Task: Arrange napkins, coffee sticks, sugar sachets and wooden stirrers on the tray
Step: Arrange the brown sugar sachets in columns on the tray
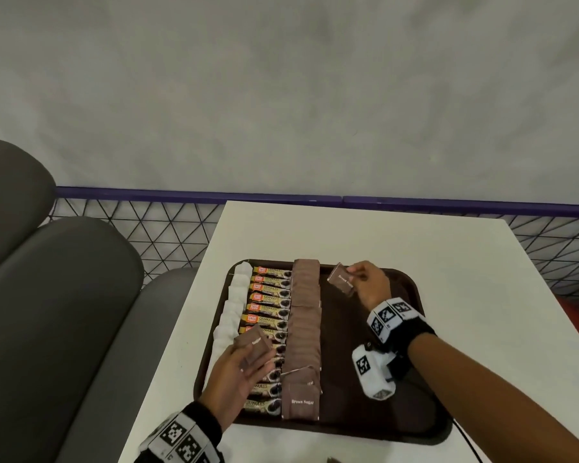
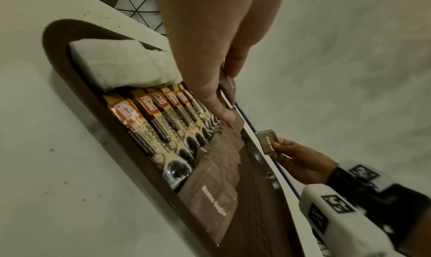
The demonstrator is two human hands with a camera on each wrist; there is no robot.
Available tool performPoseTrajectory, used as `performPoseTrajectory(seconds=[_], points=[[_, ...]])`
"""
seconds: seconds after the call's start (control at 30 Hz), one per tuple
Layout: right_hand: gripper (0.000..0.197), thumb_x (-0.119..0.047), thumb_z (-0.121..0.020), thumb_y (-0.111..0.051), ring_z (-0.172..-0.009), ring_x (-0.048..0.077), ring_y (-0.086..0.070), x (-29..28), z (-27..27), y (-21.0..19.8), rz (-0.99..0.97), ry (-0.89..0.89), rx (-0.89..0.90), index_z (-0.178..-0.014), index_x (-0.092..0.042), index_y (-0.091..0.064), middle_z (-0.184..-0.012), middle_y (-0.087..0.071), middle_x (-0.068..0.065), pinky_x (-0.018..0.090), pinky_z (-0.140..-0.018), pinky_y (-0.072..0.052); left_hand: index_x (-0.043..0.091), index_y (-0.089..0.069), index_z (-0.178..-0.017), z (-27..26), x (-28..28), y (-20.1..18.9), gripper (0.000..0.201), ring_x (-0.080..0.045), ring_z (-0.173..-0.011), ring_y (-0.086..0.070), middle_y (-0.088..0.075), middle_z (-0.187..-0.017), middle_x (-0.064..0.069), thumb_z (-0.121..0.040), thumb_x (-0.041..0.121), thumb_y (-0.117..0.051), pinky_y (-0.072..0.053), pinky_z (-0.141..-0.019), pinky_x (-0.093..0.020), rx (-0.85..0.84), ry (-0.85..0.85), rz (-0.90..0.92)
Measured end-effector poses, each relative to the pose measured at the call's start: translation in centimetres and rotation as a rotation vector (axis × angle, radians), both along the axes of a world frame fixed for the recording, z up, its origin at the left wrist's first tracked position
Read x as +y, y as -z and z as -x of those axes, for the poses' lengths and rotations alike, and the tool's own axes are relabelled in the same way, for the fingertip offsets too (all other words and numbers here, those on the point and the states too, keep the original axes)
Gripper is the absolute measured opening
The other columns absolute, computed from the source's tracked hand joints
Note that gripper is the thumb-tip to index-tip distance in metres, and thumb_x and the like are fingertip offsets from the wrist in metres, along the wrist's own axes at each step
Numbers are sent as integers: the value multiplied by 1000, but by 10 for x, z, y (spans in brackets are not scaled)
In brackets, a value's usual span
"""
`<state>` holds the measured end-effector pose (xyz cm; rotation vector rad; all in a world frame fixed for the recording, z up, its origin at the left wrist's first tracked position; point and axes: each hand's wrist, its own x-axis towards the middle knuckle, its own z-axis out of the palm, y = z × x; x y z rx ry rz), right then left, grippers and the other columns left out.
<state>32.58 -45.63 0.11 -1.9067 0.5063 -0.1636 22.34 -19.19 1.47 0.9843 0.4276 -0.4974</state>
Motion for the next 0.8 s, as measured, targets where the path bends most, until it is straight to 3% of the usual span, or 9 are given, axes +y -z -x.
performPoseTrajectory(seconds=[0.07,0.17,0.23,0.43,0.57,0.7,0.8], points=[[18,9,-82,-56,-82,20,-56,-4,-18,3,79,-70,19,-81,-9,-59,-86,-61,9,17,-63,-45,8,-49,-127,-1,6,6,30,-33,-110,-59,-60,-121,-20,-99,7,-38,-50,-83,-38,9,-5,-22],[19,12,-81,-53,-83,18,-55,-4,-38,8,198,-142,59,-85,-2,-64,-86,-61,8,22,-72,-40,7,-50,-129,-6,12,13,33,-34,-112,-58,-60,-123,-18,-97,7,-42,-51,-82,-38,25,-19,-48],[22,13,-81,-51,-83,20,-56,-1,-45,13,239,-182,72,-82,-5,-63,-85,-61,7,20,-72,-38,7,-51,-128,-9,15,15,33,-32,-111,-58,-60,-122,-16,-95,6,-45,-51,-81,-38,26,-33,-65],[22,11,-83,-47,-97,29,-58,6,-56,23,451,-192,116,-92,-1,-63,-106,-55,17,24,-77,-40,15,-62,-108,-14,20,13,20,-24,-108,-59,-64,-114,-6,-93,9,-50,-51,-79,-34,-34,-40,-122],[22,12,-84,-43,-97,31,-57,7,-57,25,472,-225,102,-96,1,-58,-107,-52,18,33,-79,-47,16,-63,-114,-16,23,13,24,-23,-115,-56,-62,-120,-6,-92,12,-53,-54,-75,-29,-62,-44,-162],[28,15,-83,-40,-101,30,-53,7,-55,25,492,-267,87,-103,1,-53,-111,-50,18,32,-79,-45,16,-64,-112,-17,22,10,25,-24,-113,-56,-62,-119,-6,-90,11,-56,-53,-80,-33,-76,-49,-188],[30,10,-87,-44,-112,29,-43,6,-51,22,589,-295,63,-114,0,-51,-119,-47,18,31,-88,-39,19,-66,-104,-14,18,4,20,-19,-107,-58,-64,-112,-1,-90,11,-56,-51,-83,-32,-108,-29,-226]])
